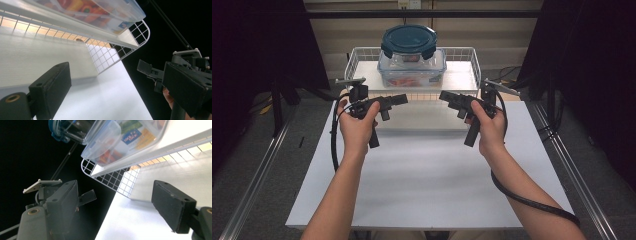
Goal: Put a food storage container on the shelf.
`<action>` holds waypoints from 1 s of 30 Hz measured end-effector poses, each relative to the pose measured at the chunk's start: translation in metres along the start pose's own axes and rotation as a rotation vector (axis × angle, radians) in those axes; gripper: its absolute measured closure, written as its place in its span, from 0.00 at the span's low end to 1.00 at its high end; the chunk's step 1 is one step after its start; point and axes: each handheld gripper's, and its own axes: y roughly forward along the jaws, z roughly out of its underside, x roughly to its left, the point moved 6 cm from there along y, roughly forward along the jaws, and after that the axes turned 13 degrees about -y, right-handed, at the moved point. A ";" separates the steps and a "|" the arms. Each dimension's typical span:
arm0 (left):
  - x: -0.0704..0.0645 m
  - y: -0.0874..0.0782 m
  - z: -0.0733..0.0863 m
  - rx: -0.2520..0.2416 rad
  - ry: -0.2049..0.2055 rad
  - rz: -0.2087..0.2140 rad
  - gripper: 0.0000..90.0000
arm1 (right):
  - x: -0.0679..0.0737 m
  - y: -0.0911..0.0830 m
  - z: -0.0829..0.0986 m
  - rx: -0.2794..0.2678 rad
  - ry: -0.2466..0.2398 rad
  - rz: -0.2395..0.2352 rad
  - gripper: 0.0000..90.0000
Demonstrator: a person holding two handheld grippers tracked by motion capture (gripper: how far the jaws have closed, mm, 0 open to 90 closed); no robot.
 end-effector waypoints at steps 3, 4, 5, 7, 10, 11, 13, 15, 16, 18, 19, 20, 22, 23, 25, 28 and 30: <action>0.004 0.001 0.003 0.003 -0.004 -0.003 0.09 | -0.001 -0.001 0.003 0.008 0.000 0.001 0.24; 0.006 0.001 0.003 0.002 0.001 -0.008 0.09 | -0.001 -0.001 0.005 0.003 -0.001 0.000 0.24; 0.007 0.002 0.005 0.001 -0.002 -0.008 0.09 | -0.002 -0.001 0.006 0.009 -0.004 0.003 0.24; 0.009 0.002 0.007 0.006 -0.003 -0.008 0.09 | -0.003 -0.002 0.008 0.010 -0.007 0.003 0.24; 0.013 0.002 0.010 0.012 0.000 -0.022 0.09 | -0.007 -0.003 0.012 0.010 -0.017 0.011 0.24; 0.015 0.003 0.011 0.014 0.001 -0.024 0.09 | -0.007 -0.003 0.013 0.013 -0.012 0.010 0.24; 0.018 0.003 0.014 0.018 0.003 -0.030 0.09 | -0.009 -0.005 0.015 0.010 -0.019 0.013 0.24; 0.021 0.003 0.017 0.022 0.001 -0.036 0.09 | -0.011 -0.006 0.019 0.016 -0.018 0.014 0.24; 0.023 0.004 0.018 0.024 0.004 -0.044 0.09 | -0.012 -0.007 0.020 0.018 -0.021 0.018 0.24; 0.026 0.005 0.020 0.027 0.001 -0.047 0.09 | -0.014 -0.008 0.023 0.022 -0.015 0.018 0.24; 0.027 0.005 0.021 0.034 0.006 -0.046 0.09 | -0.015 -0.009 0.024 0.024 -0.017 0.019 0.24; 0.028 0.005 0.022 0.034 0.000 -0.048 0.09 | -0.015 -0.010 0.025 0.023 -0.017 0.020 0.24; 0.030 0.006 0.025 0.037 0.003 -0.053 0.09 | -0.017 -0.011 0.027 0.024 -0.022 0.023 0.24; 0.031 0.007 0.025 0.038 0.005 -0.052 0.09 | -0.018 -0.012 0.028 0.024 -0.024 0.024 0.24; 0.033 0.008 0.028 0.040 0.001 -0.053 0.09 | -0.019 -0.013 0.030 0.027 -0.024 0.029 0.24; 0.036 0.008 0.032 0.047 0.004 -0.056 0.09 | -0.020 -0.013 0.035 0.034 -0.029 0.029 0.24; 0.039 0.009 0.036 0.050 0.005 -0.055 0.09 | -0.021 -0.014 0.038 0.037 -0.031 0.026 0.24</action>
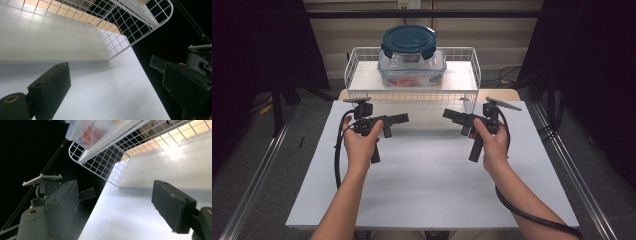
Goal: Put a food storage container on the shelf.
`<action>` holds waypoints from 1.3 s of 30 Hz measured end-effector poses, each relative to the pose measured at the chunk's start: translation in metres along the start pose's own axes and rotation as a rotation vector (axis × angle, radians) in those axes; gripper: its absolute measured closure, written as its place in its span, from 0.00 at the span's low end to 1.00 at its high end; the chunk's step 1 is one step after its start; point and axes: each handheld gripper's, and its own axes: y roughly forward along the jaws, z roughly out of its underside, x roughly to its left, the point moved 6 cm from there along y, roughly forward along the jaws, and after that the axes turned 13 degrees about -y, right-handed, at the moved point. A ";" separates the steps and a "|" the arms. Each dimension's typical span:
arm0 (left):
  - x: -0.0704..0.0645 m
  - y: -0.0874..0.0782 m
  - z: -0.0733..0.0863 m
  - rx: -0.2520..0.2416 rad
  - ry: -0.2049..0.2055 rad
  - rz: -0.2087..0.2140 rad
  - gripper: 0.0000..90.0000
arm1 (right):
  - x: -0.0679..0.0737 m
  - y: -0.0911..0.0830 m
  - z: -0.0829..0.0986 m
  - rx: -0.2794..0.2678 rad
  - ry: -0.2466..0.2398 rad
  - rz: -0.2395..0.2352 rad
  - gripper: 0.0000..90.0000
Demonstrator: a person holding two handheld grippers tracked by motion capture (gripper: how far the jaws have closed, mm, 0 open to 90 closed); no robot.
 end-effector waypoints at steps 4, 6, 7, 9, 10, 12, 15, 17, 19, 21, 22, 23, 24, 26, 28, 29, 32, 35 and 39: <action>0.004 0.001 0.004 0.006 -0.005 -0.004 0.08 | -0.003 -0.003 0.007 0.012 -0.010 0.001 0.24; 0.010 0.002 0.009 0.017 -0.002 -0.015 0.08 | -0.005 -0.004 0.012 0.018 -0.012 0.005 0.24; 0.011 0.003 0.010 0.016 -0.007 -0.019 0.08 | -0.007 -0.005 0.013 0.021 -0.009 0.006 0.24; 0.014 0.004 0.013 0.021 -0.004 -0.019 0.08 | -0.009 -0.006 0.017 0.024 -0.007 0.007 0.24; 0.015 0.004 0.014 0.027 -0.002 -0.022 0.08 | -0.011 -0.007 0.018 0.024 -0.007 0.009 0.24; 0.017 0.005 0.016 0.030 0.000 -0.024 0.08 | -0.013 -0.009 0.020 0.028 -0.006 0.012 0.24; 0.019 0.005 0.019 0.039 0.002 -0.028 0.08 | -0.018 -0.011 0.024 0.030 -0.002 0.019 0.24; 0.020 0.004 0.021 0.052 0.004 -0.019 0.08 | -0.021 -0.012 0.027 0.032 -0.007 0.024 0.24; 0.022 0.004 0.023 0.059 0.003 -0.014 0.08 | -0.023 -0.014 0.029 0.036 -0.004 0.024 0.24; 0.024 0.002 0.025 0.059 0.006 -0.024 0.08 | -0.026 -0.015 0.032 0.038 -0.008 0.028 0.24; 0.025 0.001 0.026 0.059 0.006 -0.019 0.08 | -0.028 -0.016 0.034 0.039 -0.007 0.031 0.24; 0.026 0.000 0.027 0.062 0.008 -0.022 0.08 | -0.028 -0.017 0.035 0.040 -0.005 0.033 0.24; 0.027 0.000 0.028 0.060 0.007 -0.022 0.08 | -0.030 -0.018 0.036 0.041 -0.008 0.035 0.24; 0.030 -0.001 0.030 0.065 0.010 -0.025 0.08 | -0.033 -0.020 0.040 0.046 -0.004 0.040 0.24; 0.033 -0.001 0.033 0.070 0.005 -0.029 0.08 | -0.035 -0.021 0.043 0.051 -0.001 0.042 0.24; 0.034 -0.002 0.034 0.072 0.009 -0.030 0.08 | -0.036 -0.021 0.045 0.051 -0.002 0.044 0.24; 0.038 -0.002 0.037 0.076 0.008 -0.035 0.08 | -0.039 -0.023 0.050 0.060 -0.004 0.046 0.24; 0.041 -0.002 0.041 0.081 0.008 -0.035 0.08 | -0.041 -0.024 0.054 0.071 -0.013 0.049 0.24; 0.045 -0.003 0.044 0.083 0.008 -0.038 0.08 | -0.044 -0.025 0.061 0.081 -0.019 0.052 0.24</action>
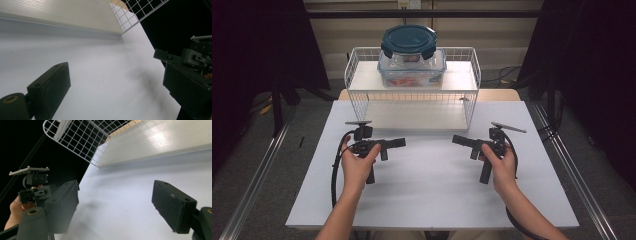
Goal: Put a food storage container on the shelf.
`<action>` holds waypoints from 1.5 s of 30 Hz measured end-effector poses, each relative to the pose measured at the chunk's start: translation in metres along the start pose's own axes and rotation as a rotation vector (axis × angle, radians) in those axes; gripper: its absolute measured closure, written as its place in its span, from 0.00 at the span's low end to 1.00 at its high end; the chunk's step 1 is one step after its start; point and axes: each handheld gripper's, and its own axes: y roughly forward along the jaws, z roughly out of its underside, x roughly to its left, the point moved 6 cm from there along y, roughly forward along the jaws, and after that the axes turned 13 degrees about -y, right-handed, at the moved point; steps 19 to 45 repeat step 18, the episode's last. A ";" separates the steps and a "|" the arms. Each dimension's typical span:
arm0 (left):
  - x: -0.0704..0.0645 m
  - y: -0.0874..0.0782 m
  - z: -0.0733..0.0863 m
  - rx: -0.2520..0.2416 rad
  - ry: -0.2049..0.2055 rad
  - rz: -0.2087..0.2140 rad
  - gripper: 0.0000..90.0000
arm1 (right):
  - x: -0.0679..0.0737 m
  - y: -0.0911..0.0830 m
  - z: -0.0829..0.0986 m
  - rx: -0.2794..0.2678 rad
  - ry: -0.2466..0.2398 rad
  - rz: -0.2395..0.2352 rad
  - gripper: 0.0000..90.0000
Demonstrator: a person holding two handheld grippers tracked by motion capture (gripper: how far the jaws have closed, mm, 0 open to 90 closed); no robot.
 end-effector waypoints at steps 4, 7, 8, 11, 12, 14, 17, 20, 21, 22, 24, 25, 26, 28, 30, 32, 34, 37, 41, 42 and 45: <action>0.002 -0.002 0.004 0.009 0.010 0.013 0.08 | -0.003 0.000 0.007 0.009 0.010 0.000 0.24; 0.005 -0.002 0.008 0.016 0.007 0.012 0.08 | -0.005 -0.001 0.013 0.018 0.014 -0.006 0.24; 0.006 -0.002 0.010 0.021 0.007 0.014 0.08 | -0.005 -0.001 0.014 0.021 0.013 -0.005 0.24; 0.009 -0.003 0.011 0.021 0.009 0.011 0.08 | -0.007 -0.006 0.017 0.025 0.017 -0.006 0.24; 0.009 -0.003 0.011 0.019 0.008 0.007 0.08 | -0.008 -0.008 0.017 0.019 0.017 -0.001 0.24; 0.010 -0.004 0.012 0.022 0.014 0.011 0.08 | -0.009 -0.011 0.018 0.017 0.013 -0.002 0.23; 0.011 -0.003 0.012 0.020 0.046 0.001 0.06 | -0.010 -0.014 0.018 0.014 0.000 0.008 0.23; 0.011 -0.003 0.012 0.020 0.046 0.001 0.06 | -0.011 -0.015 0.018 0.015 -0.010 0.019 0.23; 0.011 -0.003 0.012 0.020 0.046 0.001 0.06 | -0.011 -0.015 0.018 0.015 -0.010 0.019 0.23; 0.011 -0.003 0.012 0.020 0.046 0.001 0.06 | -0.011 -0.015 0.018 0.015 -0.010 0.019 0.23; 0.011 -0.003 0.012 0.020 0.046 0.001 0.06 | -0.011 -0.015 0.018 0.015 -0.010 0.019 0.23; 0.011 -0.003 0.012 0.020 0.046 0.001 0.06 | -0.011 -0.015 0.018 0.015 -0.010 0.019 0.23; 0.011 -0.003 0.012 0.020 0.046 0.001 0.06 | -0.011 -0.015 0.018 0.015 -0.010 0.019 0.23; 0.011 -0.003 0.012 0.020 0.046 0.001 0.06 | -0.011 -0.015 0.018 0.015 -0.010 0.019 0.23; 0.011 -0.003 0.012 0.020 0.046 0.001 0.06 | -0.011 -0.015 0.018 0.015 -0.010 0.019 0.23; 0.011 -0.003 0.012 0.020 0.046 0.001 0.06 | -0.011 -0.015 0.018 0.015 -0.010 0.019 0.23; 0.011 -0.003 0.012 0.020 0.046 0.001 0.06 | -0.011 -0.015 0.018 0.015 -0.010 0.019 0.23; 0.011 -0.003 0.012 0.020 0.046 0.001 0.06 | -0.011 -0.015 0.018 0.015 -0.010 0.019 0.23; 0.011 -0.003 0.012 0.020 0.046 0.001 0.06 | -0.011 -0.015 0.018 0.015 -0.010 0.019 0.23; 0.011 -0.003 0.012 0.020 0.046 0.001 0.06 | -0.011 -0.015 0.018 0.015 -0.010 0.019 0.23; 0.011 -0.003 0.012 0.020 0.046 0.001 0.06 | -0.011 -0.015 0.018 0.015 -0.010 0.019 0.23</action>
